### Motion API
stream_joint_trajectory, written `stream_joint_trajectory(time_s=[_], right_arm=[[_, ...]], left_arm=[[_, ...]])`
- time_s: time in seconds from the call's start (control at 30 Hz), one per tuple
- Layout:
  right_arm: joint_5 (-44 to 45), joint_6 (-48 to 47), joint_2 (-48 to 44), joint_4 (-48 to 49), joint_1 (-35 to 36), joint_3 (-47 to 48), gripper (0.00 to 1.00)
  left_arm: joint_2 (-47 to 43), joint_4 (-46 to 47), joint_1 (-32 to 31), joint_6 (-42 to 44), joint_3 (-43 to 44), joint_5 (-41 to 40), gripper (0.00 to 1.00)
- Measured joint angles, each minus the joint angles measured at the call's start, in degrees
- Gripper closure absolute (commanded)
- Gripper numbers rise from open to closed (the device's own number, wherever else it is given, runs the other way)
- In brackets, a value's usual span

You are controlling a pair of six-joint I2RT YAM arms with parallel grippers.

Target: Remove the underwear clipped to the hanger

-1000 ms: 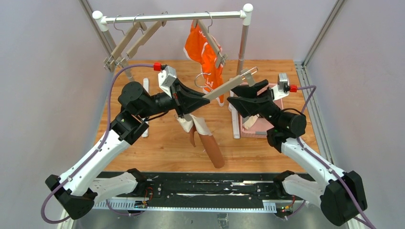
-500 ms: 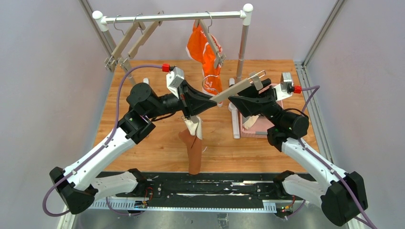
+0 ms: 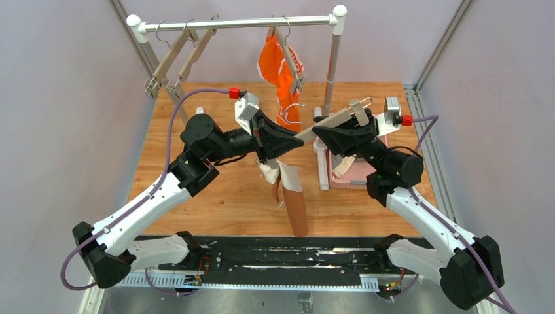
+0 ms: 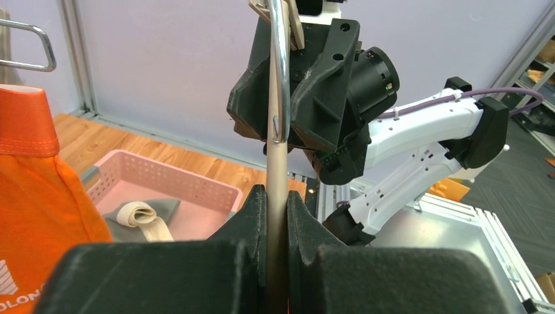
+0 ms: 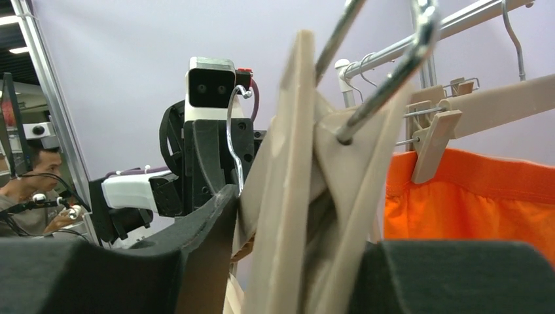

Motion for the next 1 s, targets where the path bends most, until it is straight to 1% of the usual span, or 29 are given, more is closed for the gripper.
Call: stream_joint_trajectory(time_s=[0.07,0.1,0.13,0.27,0.37,0.57,0.6,0.63,0.73,0.9,1.0], right_arm=[[-0.2,0.07,0.28,-0.24,0.02,0.48,0.86],[-0.42,0.55,0.37,-0.39,0.07,0.79,0.97],[-0.39,0.79,0.35,-0.52,0.48,1.14,0.99],[-0.46,1.79,0.07,-1.49,1.25,2.86,1.0],[-0.5,1.51,-0.28,-2.32,1.29,3.1,1.0],[-0.39,0.02,-1.33,-3.58,1.33,3.1,0.99],[-0.44,-0.46,-1.44,-4.02,1.4,3.1,0.99],[-0.61,-0.9,-1.49,-4.33,1.53,3.1,1.0],[-1.11,-1.57,-1.49,-5.51,1.53,3.1,0.99],[-1.77,-1.53,-1.51,-5.79,1.53,3.13,0.99],[-2.1,-1.51,-1.79,-5.97,1.53,3.15,0.99]], left_arm=[[0.0,0.24,-0.07,0.0,0.07,-0.24,1.0],[0.0,0.42,-0.07,0.0,0.11,-0.61,1.0],[0.0,0.81,-0.04,-0.02,0.11,-0.63,1.0],[-0.26,2.89,-0.17,-0.35,0.13,-0.11,1.0],[-0.24,3.43,-0.2,-1.11,0.13,0.04,0.88],[-0.39,3.82,-0.33,-1.66,-0.26,-1.55,0.69],[-0.59,3.85,-0.33,-1.57,-0.63,-2.19,0.61],[-0.9,3.87,-0.35,-1.42,-1.05,-2.97,0.58],[-2.21,2.89,-0.31,-0.44,-1.92,-5.27,0.54],[-4.79,-0.39,-0.31,2.23,-2.01,-8.44,0.51],[-6.45,-2.54,-0.31,3.96,-2.38,-9.94,0.46]])
